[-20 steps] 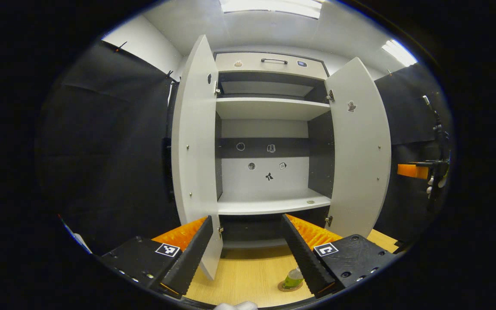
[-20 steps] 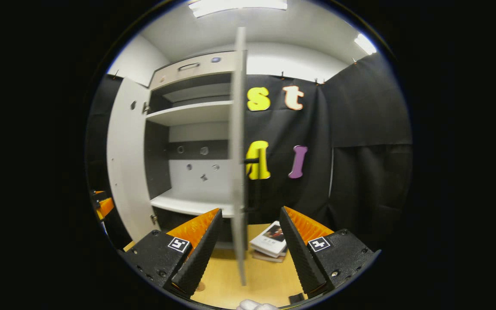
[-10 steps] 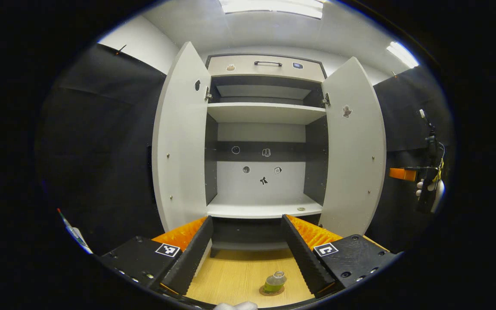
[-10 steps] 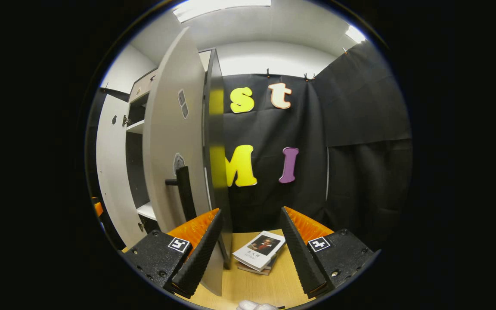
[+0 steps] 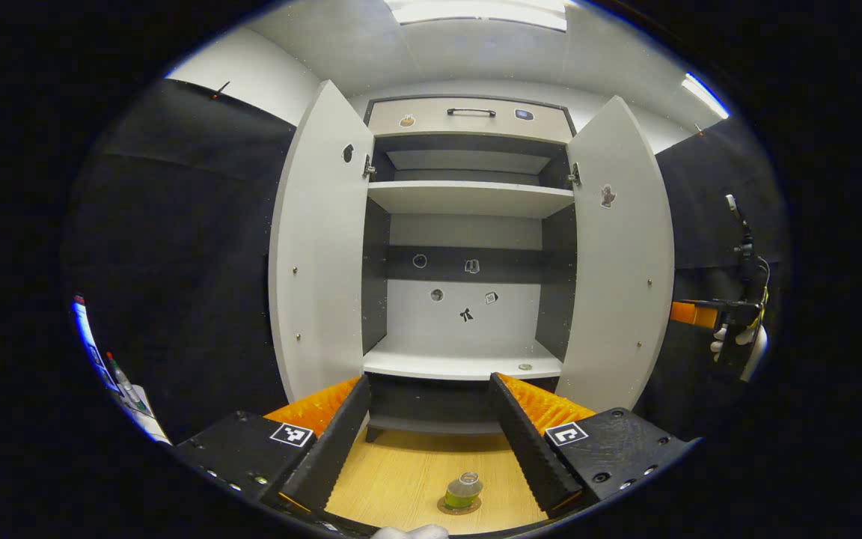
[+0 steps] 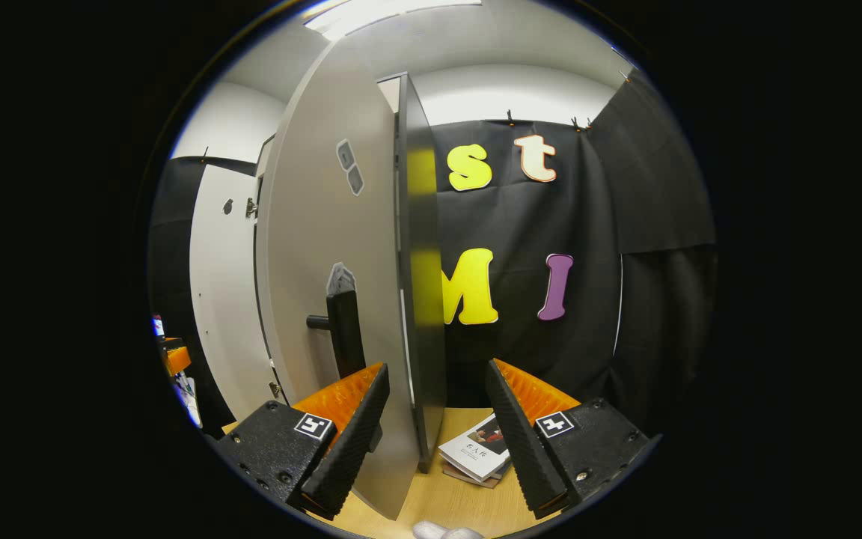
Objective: Grasp the bottle in the cabinet with the left hand and place it on the coaster, then close the right door with the right hand and the left door with the left hand.
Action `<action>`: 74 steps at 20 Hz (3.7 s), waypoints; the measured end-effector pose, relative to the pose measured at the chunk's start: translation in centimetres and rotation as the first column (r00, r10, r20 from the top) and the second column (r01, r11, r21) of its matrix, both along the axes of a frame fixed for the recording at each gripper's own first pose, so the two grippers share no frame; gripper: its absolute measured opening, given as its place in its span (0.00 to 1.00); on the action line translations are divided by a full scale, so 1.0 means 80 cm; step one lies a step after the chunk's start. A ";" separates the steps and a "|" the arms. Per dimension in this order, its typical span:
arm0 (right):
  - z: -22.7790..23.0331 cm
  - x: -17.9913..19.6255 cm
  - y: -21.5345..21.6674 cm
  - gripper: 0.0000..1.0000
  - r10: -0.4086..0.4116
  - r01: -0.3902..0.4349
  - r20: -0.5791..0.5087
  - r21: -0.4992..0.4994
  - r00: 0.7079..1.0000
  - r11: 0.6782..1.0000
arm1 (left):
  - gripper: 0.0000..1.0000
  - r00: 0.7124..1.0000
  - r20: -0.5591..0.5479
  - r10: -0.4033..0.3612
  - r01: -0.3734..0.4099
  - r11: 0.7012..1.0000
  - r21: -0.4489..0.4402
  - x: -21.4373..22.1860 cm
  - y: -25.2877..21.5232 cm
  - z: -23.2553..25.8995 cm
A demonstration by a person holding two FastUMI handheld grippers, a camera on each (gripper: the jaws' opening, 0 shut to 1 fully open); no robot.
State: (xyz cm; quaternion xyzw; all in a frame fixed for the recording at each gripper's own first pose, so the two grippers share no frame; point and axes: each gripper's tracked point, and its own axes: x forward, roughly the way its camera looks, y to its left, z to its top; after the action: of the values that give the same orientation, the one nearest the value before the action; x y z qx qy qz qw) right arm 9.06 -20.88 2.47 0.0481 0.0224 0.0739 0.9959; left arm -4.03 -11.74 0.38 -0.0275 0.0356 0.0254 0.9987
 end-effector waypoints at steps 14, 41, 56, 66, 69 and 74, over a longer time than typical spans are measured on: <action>-0.001 0.008 0.140 0.81 0.028 -0.028 -0.025 -0.020 0.999 0.999 | 0.97 0.999 -0.005 -0.036 0.036 0.999 0.023 0.040 0.073 -0.016; -0.013 -0.061 0.275 0.81 0.034 -0.035 -0.035 -0.027 0.999 0.999 | 0.96 0.998 0.049 0.030 -0.032 0.998 0.049 0.069 0.265 -0.016; -0.047 -0.120 0.246 0.81 -0.071 0.063 -0.116 -0.069 0.991 0.996 | 0.96 0.983 0.116 0.143 -0.154 0.984 0.093 0.132 0.382 0.018; -0.056 -0.134 0.234 0.81 -0.111 0.103 -0.128 -0.066 0.986 0.993 | 0.92 0.978 0.157 0.140 -0.161 0.978 0.130 0.161 0.373 0.028; -0.057 -0.134 0.234 0.81 -0.105 0.098 -0.127 -0.063 0.986 0.993 | 0.88 0.974 0.171 0.146 -0.173 0.973 0.153 0.159 0.367 0.031; -0.055 -0.129 0.236 0.81 -0.087 0.080 -0.132 -0.058 0.987 0.995 | 0.87 0.980 0.162 0.117 -0.141 0.979 0.147 0.156 0.342 0.031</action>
State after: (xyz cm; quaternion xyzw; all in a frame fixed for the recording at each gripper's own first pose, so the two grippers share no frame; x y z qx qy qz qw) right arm -1.28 -1.97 -1.94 0.0279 0.0892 0.0280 0.9952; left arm 8.46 15.61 2.89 0.0475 -0.0447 0.0909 0.9937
